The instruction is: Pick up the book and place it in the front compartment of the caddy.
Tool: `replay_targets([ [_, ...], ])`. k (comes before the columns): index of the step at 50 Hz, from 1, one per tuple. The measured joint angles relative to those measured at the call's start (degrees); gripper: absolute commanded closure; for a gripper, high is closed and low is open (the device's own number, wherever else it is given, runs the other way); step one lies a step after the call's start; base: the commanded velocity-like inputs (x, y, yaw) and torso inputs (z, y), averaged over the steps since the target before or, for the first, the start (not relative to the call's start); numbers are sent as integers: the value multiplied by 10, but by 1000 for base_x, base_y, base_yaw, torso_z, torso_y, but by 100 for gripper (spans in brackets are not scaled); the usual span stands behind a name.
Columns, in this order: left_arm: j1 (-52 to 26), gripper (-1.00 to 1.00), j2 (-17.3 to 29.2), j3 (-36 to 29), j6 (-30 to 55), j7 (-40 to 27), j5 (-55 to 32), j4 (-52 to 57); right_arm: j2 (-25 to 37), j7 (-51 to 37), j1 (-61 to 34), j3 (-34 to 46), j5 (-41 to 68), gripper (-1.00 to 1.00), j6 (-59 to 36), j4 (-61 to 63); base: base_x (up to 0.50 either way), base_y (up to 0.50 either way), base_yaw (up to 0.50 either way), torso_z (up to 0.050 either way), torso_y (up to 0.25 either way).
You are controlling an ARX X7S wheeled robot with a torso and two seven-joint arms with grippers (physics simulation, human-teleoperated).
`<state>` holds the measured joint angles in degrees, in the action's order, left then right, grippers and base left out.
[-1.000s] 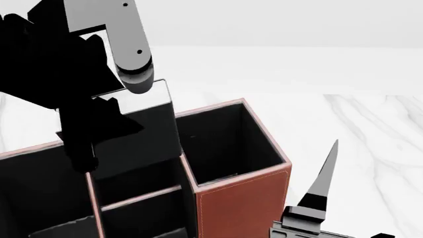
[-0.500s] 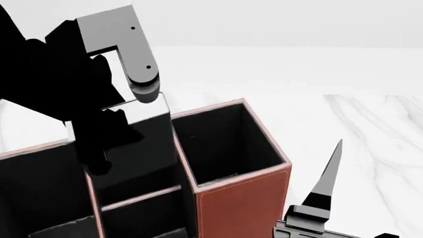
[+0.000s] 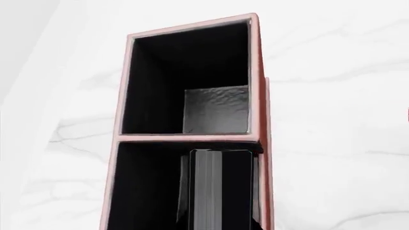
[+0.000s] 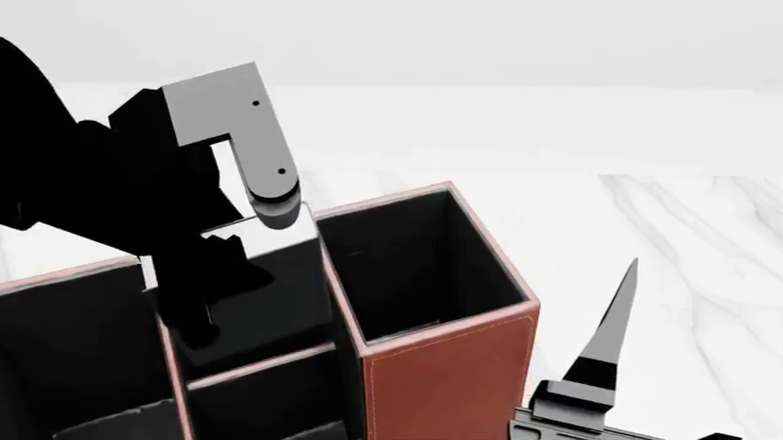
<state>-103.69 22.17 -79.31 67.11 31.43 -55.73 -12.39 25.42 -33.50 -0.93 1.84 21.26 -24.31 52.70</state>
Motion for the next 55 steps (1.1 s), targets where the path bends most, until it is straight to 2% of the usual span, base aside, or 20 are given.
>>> replay_targets([
  [24, 48, 100, -7, -26, -70, -7, 53, -48, 3, -3, 2, 0, 4, -100, 10, -9, 0, 0, 0, 0, 1],
  [55, 110, 100, -55, -69, -139, 7, 111, -162, 8, -6, 8, -6, 10, -100, 22, -18, 0, 0, 0, 0, 1],
])
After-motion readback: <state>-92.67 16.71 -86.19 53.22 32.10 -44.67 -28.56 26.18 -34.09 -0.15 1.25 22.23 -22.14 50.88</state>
